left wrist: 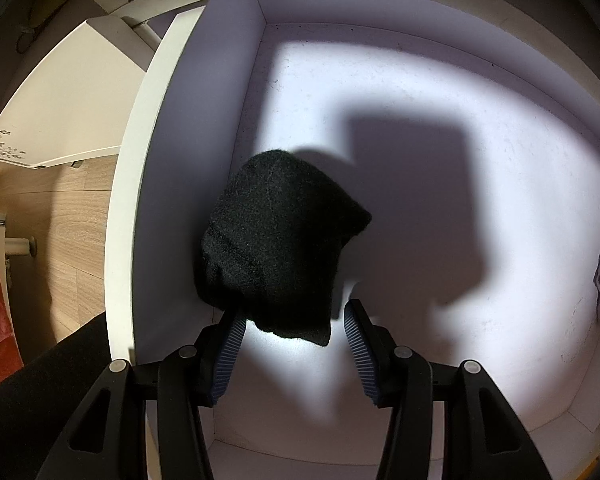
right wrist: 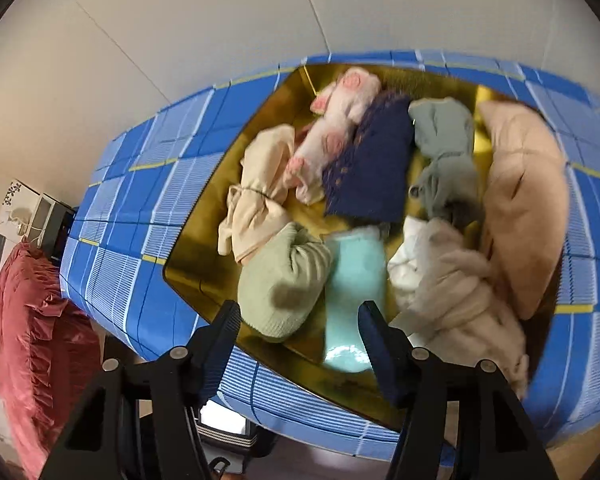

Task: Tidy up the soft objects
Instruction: 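Open the right gripper to release the green knit in the box, then return the right gripper to the drawer above the grey knit hat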

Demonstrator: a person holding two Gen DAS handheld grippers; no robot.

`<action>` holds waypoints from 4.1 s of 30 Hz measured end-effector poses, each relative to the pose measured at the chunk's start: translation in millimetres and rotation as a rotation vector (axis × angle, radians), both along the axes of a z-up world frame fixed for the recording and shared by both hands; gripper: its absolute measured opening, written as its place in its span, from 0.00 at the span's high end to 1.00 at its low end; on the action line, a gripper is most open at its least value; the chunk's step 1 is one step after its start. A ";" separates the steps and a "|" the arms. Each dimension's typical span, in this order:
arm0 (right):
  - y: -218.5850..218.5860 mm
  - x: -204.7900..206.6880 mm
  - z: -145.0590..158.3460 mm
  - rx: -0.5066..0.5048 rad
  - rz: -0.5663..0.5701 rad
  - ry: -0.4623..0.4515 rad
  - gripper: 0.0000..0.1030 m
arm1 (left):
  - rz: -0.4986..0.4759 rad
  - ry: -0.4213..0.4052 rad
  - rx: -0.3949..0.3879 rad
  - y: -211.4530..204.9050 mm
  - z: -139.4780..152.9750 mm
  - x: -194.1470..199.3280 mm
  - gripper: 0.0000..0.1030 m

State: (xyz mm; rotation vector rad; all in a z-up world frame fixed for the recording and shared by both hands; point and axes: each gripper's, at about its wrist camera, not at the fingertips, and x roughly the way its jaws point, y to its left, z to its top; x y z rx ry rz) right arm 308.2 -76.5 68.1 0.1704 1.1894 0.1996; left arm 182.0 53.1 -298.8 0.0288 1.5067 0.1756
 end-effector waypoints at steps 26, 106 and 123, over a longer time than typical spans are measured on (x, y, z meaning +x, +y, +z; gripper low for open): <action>-4.7 8.6 -13.4 0.038 0.067 -0.072 0.68 | 0.017 0.003 -0.013 7.5 7.2 3.0 0.50; -74.6 -184.1 -246.4 -0.118 0.014 0.437 0.34 | 0.172 -0.155 -0.314 26.8 45.8 46.1 0.31; -73.7 -183.6 -246.1 -0.116 0.005 0.434 0.34 | 0.061 -0.076 -0.111 12.3 44.4 27.0 0.60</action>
